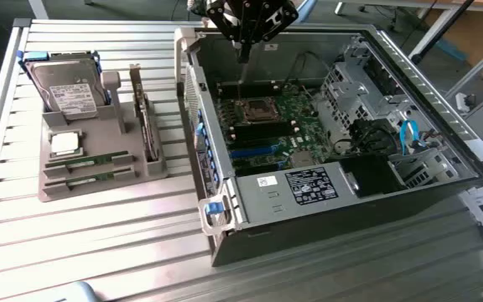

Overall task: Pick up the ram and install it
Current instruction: 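Reach for the ram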

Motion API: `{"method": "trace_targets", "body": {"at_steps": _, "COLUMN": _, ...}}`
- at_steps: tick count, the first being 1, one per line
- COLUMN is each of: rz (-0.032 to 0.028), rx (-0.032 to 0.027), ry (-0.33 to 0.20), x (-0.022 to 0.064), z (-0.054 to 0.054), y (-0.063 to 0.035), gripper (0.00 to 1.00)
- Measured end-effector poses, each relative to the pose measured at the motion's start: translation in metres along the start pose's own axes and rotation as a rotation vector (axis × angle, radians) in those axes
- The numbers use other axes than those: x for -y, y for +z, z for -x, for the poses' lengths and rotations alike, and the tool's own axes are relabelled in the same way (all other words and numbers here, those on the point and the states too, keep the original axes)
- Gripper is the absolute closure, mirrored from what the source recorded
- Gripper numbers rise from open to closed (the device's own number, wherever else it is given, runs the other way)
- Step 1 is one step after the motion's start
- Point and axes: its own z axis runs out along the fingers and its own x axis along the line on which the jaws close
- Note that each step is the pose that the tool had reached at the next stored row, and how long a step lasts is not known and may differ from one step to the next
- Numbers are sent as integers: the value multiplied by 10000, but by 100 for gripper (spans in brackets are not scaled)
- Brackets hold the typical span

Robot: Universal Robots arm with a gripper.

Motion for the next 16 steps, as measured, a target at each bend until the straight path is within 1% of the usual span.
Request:
{"method": "trace_targets", "body": {"at_steps": 8, "rz": 0, "rx": 0, "ry": 2, "x": 1, "z": -12, "y": -1, "gripper": 89}}
{"method": "trace_targets", "body": {"at_steps": 16, "rz": 0, "rx": 0, "ry": 0, "x": 7, "z": -95, "y": -3, "gripper": 89}}
